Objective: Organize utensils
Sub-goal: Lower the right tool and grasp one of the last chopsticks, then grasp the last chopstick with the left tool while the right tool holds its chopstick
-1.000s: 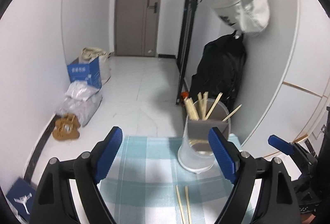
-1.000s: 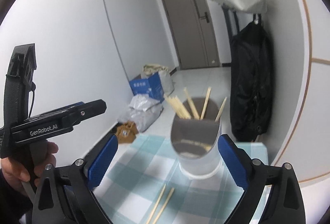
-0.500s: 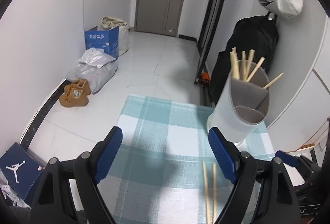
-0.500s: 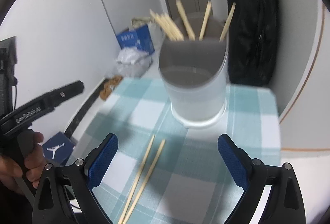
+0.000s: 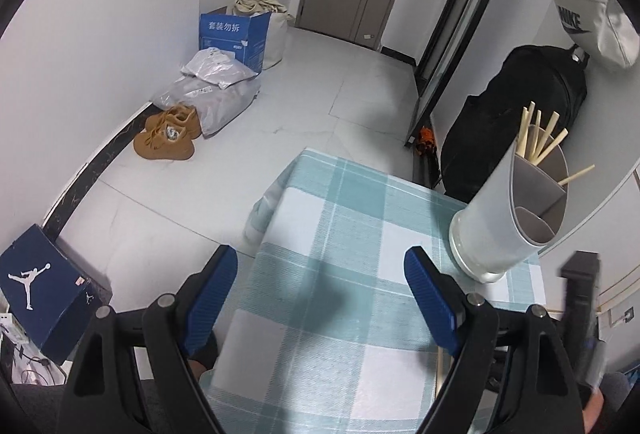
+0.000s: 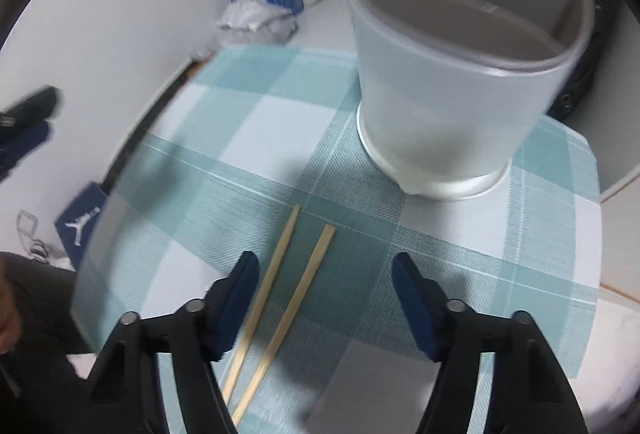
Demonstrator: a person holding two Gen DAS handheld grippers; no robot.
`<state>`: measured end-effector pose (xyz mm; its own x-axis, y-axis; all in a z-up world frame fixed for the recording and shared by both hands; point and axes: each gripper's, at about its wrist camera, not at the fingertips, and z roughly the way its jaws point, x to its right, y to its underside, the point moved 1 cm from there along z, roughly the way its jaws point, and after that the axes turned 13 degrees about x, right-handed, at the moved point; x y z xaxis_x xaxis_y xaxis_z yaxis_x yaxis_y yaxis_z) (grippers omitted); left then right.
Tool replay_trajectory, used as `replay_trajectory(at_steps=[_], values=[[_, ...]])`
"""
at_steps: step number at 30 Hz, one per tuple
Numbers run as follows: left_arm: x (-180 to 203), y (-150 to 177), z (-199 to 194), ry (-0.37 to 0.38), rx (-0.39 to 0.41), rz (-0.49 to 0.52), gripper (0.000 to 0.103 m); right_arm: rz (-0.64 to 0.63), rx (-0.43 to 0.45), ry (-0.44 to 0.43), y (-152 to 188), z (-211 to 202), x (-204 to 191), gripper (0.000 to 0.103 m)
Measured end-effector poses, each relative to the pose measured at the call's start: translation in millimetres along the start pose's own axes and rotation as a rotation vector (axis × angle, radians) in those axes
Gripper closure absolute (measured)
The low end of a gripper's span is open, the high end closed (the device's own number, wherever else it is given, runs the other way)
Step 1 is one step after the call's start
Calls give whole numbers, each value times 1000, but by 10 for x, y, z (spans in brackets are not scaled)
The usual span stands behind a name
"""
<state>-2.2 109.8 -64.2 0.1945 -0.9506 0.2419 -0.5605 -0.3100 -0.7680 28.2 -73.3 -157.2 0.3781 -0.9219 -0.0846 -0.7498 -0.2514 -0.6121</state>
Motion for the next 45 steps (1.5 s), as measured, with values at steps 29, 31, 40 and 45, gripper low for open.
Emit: replay_trajectory(at_steps=[29,31,40,45], values=[[-61,43,188,12,-103,-5,21,81,105,6,-221,-266,-2,98],[26,73,223,25,-137,29,21,102,151,-22,-239,-427,58,98],[559,452,419,108,-334,179,21,279,310,-125,-170,-977,478,98],[846,623,454,155,-392,278,21,374,369,-166,-99,-1163,749,98]])
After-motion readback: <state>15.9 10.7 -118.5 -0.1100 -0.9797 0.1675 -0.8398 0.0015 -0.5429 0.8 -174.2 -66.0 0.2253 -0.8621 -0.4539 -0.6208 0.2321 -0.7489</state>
